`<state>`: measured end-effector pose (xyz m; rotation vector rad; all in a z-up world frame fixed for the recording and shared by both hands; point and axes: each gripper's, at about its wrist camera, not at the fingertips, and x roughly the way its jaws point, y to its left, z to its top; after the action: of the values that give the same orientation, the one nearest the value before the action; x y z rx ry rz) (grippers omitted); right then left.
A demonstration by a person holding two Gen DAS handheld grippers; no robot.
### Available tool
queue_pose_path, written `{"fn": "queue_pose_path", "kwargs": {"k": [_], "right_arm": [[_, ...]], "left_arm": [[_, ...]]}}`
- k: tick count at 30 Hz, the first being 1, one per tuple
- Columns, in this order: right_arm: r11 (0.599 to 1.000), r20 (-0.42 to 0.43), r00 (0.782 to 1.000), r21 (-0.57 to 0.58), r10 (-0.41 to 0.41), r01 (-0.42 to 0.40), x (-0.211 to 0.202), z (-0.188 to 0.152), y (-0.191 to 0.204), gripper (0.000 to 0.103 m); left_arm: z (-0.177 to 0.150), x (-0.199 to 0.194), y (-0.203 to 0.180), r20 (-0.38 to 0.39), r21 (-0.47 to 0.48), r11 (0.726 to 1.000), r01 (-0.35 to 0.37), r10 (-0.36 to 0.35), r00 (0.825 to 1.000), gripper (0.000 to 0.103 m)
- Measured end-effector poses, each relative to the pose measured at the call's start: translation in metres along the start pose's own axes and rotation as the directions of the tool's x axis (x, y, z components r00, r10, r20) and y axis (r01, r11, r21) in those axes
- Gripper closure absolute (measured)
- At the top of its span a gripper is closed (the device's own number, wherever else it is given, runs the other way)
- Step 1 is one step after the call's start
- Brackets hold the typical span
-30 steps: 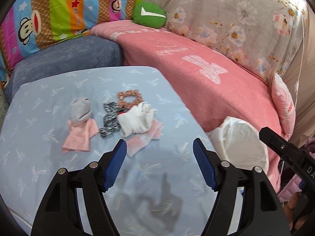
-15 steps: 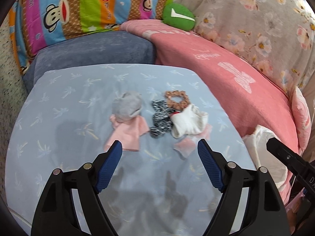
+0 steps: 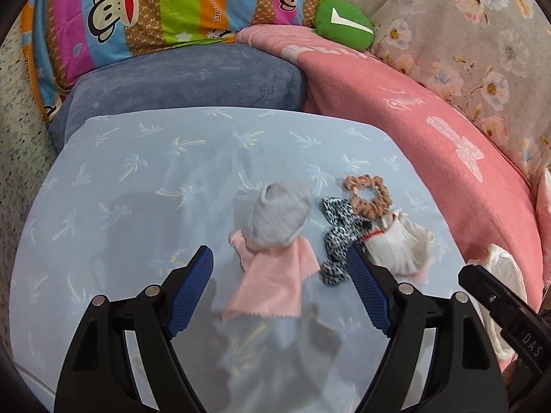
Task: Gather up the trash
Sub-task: 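Grasp the grey sock with the left tool while the right tool grasps the white glove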
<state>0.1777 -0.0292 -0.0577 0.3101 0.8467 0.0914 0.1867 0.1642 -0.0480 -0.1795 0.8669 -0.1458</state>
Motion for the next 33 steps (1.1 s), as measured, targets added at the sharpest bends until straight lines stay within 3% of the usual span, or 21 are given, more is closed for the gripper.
{"fn": "queue_pose_path", "kwargs": {"k": [8,11,14,16,18,19,25,33], "right_arm": [[0.999,-0.036,0.999,0.031,-0.013,0.014,0.041,0.012,-0.005,0.064],[0.999,-0.048,0.999,0.031,-0.015,0.017,0.051,0.012,-0.004,0.064],[0.999,-0.06,0.998,0.031,-0.013,0.015,0.058,0.012,-0.004,0.066],[0.999,-0.065,0.998,0.03,-0.01,0.012,0.061,0.01,-0.003,0.072],[1.0,-0.074,0.997,0.029,-0.006,0.009,0.063,0.009,-0.003,0.088],[1.0,-0.076,0.997,0.028,-0.003,0.005,0.062,0.009,-0.003,0.09],[1.0,-0.03,0.999,0.011,0.022,-0.021,0.038,0.011,0.003,0.096],[0.998,0.076,0.996,0.019,0.051,-0.053,-0.022,0.02,0.01,0.096]], "left_arm": [[0.019,0.033,0.003,-0.023,-0.009,1.0,0.008,-0.008,1.0,0.027],[0.023,0.041,0.002,-0.026,-0.006,1.0,0.014,-0.014,1.0,0.032],[0.025,0.046,0.001,-0.038,-0.003,1.0,0.025,-0.025,0.999,0.045],[0.025,0.049,0.001,-0.047,-0.008,0.999,0.035,-0.036,0.998,0.06],[0.025,0.05,0.0,-0.05,-0.01,0.999,0.046,-0.047,0.998,0.066],[0.025,0.049,0.0,-0.046,-0.015,0.999,0.048,-0.049,0.998,0.071],[0.026,0.033,0.0,-0.031,-0.03,0.998,0.06,-0.061,0.998,0.079],[0.03,-0.016,-0.013,0.046,-0.017,0.995,0.097,-0.096,0.994,0.08]]}}
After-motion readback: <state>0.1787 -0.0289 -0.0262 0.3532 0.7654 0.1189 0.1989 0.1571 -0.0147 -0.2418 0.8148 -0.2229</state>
